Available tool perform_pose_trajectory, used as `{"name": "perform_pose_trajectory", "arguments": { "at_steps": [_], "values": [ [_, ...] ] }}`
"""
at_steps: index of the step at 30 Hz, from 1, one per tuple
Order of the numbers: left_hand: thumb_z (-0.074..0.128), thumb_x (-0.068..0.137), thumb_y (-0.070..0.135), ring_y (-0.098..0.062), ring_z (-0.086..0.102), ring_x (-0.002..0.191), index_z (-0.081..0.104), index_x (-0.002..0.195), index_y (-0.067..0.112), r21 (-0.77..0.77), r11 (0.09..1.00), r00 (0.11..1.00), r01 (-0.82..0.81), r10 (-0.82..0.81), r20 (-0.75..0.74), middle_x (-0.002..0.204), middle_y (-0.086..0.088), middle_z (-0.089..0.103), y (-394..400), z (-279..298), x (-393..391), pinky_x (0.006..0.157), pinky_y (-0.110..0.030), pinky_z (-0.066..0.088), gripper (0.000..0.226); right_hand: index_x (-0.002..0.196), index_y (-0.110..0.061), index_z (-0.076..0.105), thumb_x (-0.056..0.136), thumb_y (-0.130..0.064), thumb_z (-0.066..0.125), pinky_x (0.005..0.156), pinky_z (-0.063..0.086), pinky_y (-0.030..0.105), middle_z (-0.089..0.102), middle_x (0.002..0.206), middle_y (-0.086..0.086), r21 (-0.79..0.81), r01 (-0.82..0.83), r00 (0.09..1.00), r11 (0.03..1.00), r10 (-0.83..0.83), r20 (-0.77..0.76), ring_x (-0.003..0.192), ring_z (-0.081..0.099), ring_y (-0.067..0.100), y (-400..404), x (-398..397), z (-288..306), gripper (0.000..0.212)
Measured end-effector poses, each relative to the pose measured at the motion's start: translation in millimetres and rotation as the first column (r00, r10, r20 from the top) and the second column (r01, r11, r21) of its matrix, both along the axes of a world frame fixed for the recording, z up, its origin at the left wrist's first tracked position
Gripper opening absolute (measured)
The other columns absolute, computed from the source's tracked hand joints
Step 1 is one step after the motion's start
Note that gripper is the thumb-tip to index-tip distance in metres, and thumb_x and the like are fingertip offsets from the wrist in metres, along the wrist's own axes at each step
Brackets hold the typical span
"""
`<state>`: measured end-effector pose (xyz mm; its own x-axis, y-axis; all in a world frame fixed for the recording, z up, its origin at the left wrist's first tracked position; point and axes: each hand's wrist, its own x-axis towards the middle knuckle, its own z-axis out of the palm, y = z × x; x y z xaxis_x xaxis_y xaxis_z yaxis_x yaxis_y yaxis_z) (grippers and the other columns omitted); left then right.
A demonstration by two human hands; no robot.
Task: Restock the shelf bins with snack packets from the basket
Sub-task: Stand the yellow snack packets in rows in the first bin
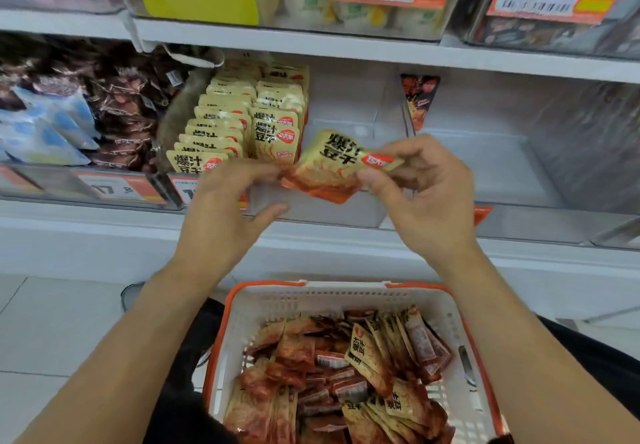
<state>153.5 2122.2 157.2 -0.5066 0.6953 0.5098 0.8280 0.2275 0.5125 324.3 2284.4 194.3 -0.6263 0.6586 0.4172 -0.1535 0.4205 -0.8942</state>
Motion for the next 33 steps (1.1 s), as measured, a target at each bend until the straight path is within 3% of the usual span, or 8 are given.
{"name": "perform_pose_trajectory", "arguments": {
  "at_steps": [3, 8, 11, 14, 21, 25, 28, 33],
  "values": [
    [0.084, 0.077, 0.017, -0.023, 0.049, 0.121, 0.061, 0.124, 0.011, 0.094, 0.978, 0.982, -0.187, 0.188, 0.001, 0.125, -0.008, 0.059, -4.6, -9.5, -25.7, 0.107, -0.036, 0.037, 0.053, 0.091, -0.033, 0.057, 0.086, -0.008, 0.076, 0.067, 0.056, 0.023, 0.074, 0.087, -0.005, 0.138, 0.042, 0.999, 0.989, -0.044, 0.008, 0.076, 0.072, 0.01, 7.3, -31.0, 18.3, 0.032],
    [0.087, 0.074, 0.027, -0.03, 0.034, 0.142, 0.053, 0.137, 0.007, 0.055, 0.962, 0.961, -0.269, 0.272, -0.051, 0.144, -0.012, 0.049, 0.3, -33.7, -52.5, 0.117, -0.051, 0.027, 0.074, 0.074, -0.033, 0.052, 0.081, -0.017, 0.08, 0.065, 0.055, 0.034, 0.071, 0.075, -0.006, 0.235, 0.003, 0.926, 0.972, -0.091, 0.367, 0.068, 0.068, 0.011, 36.4, -101.5, -7.1, 0.033],
    [0.086, 0.075, 0.029, -0.029, 0.028, 0.147, 0.053, 0.138, 0.01, 0.056, 0.96, 0.959, -0.274, 0.277, -0.055, 0.146, -0.01, 0.048, 2.7, -42.6, -54.5, 0.122, -0.046, 0.017, 0.073, 0.067, -0.03, 0.049, 0.077, -0.019, 0.083, 0.059, 0.045, 0.02, 0.063, 0.066, -0.008, 0.262, -0.049, 0.848, 0.964, -0.098, 0.521, 0.061, 0.06, 0.009, 46.6, -134.4, -22.2, 0.037],
    [0.084, 0.076, 0.027, -0.029, 0.027, 0.148, 0.056, 0.135, 0.011, 0.089, 0.957, 0.959, -0.275, 0.279, -0.044, 0.145, -0.008, 0.049, 4.6, -45.8, -54.7, 0.123, -0.042, 0.013, 0.067, 0.073, -0.022, 0.054, 0.076, -0.019, 0.086, 0.07, 0.055, 0.036, 0.066, 0.077, 0.003, 0.232, -0.099, 0.812, 0.968, -0.056, 0.581, 0.076, 0.068, 0.024, 49.4, -154.7, -34.3, 0.032],
    [0.082, 0.078, 0.028, -0.025, 0.024, 0.149, 0.055, 0.133, 0.013, 0.07, 0.956, 0.955, -0.285, 0.29, -0.067, 0.146, -0.006, 0.048, 6.4, -45.0, -52.5, 0.123, -0.036, 0.006, 0.064, 0.085, -0.02, 0.052, 0.072, -0.04, 0.087, 0.071, 0.043, 0.03, 0.057, 0.091, 0.001, 0.507, -0.083, 0.808, 0.858, -0.24, 0.539, 0.08, 0.055, 0.017, 52.6, -169.7, -43.4, 0.042],
    [0.082, 0.077, 0.026, -0.026, 0.028, 0.147, 0.055, 0.131, 0.011, 0.071, 0.955, 0.952, -0.29, 0.295, -0.079, 0.144, -0.007, 0.049, 7.3, -44.7, -50.6, 0.124, -0.041, 0.009, 0.062, 0.087, -0.019, 0.051, 0.07, -0.035, 0.089, 0.072, 0.043, 0.028, 0.054, 0.097, 0.001, 0.484, -0.05, 0.812, 0.874, -0.247, 0.53, 0.08, 0.058, 0.019, 48.8, -173.4, -45.1, 0.044],
    [0.082, 0.077, 0.026, -0.025, 0.028, 0.147, 0.055, 0.131, 0.012, 0.074, 0.954, 0.953, -0.29, 0.295, -0.069, 0.143, -0.006, 0.049, 7.2, -43.9, -50.3, 0.123, -0.04, 0.008, 0.062, 0.09, -0.018, 0.051, 0.065, -0.03, 0.093, 0.073, 0.053, 0.037, 0.061, 0.09, 0.002, 0.389, -0.005, 0.831, 0.921, -0.213, 0.514, 0.08, 0.062, 0.021, 47.5, -175.8, -46.4, 0.05],
    [0.082, 0.077, 0.024, -0.027, 0.028, 0.147, 0.056, 0.131, 0.011, 0.072, 0.953, 0.951, -0.294, 0.299, -0.075, 0.144, -0.007, 0.049, 8.2, -43.2, -48.6, 0.123, -0.044, 0.01, 0.061, 0.094, -0.021, 0.053, 0.066, -0.02, 0.092, 0.069, 0.053, 0.036, 0.055, 0.079, -0.004, 0.382, 0.013, 0.855, 0.924, -0.208, 0.475, 0.071, 0.055, 0.016, 46.2, -179.8, -42.1, 0.049]
  ]
}}
